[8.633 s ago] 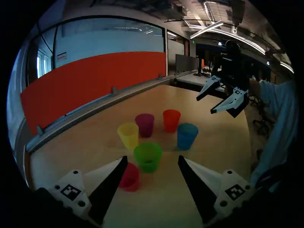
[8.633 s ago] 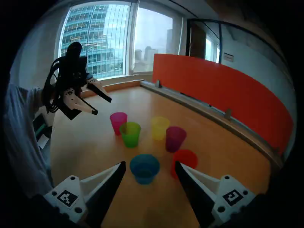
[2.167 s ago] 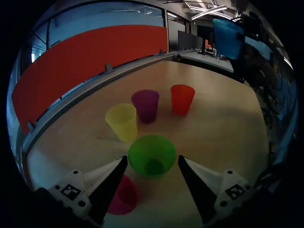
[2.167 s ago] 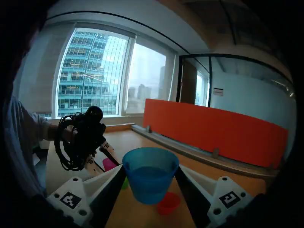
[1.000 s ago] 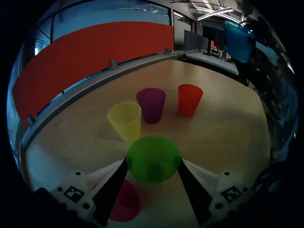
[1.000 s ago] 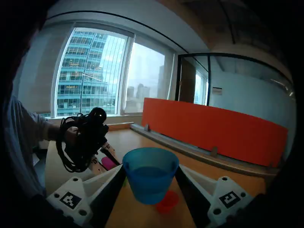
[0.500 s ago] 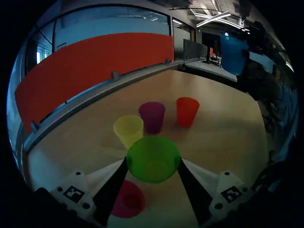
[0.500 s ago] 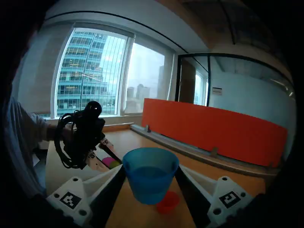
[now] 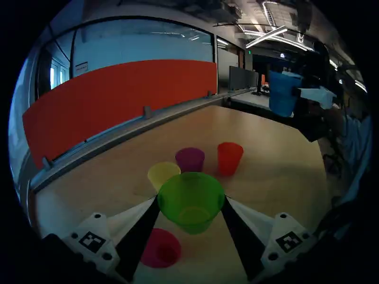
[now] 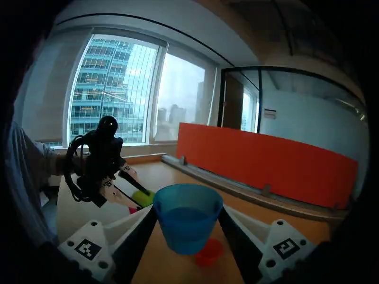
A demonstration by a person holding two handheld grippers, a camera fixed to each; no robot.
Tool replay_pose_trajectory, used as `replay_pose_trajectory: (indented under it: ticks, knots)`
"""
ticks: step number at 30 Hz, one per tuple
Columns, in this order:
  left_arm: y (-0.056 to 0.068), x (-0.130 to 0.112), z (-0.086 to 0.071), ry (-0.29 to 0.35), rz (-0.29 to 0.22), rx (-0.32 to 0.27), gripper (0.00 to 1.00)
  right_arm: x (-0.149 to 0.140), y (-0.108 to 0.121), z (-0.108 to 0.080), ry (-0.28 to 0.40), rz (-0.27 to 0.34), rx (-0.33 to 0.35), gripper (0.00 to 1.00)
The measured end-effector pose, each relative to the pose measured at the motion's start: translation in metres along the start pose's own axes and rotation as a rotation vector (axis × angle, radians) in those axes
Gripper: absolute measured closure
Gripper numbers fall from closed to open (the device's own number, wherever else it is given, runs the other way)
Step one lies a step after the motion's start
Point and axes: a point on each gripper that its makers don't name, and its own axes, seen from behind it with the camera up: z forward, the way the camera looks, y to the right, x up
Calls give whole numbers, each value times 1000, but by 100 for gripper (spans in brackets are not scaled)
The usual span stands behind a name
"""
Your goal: Pour water
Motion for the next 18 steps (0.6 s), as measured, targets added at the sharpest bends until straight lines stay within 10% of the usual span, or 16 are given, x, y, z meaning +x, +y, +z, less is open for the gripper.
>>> replay_pose_trajectory:
  ticks: [18]
  knots:
    - [3,38,-26,122,2,-12,10,5,-1,-1,8,0,-4,10]
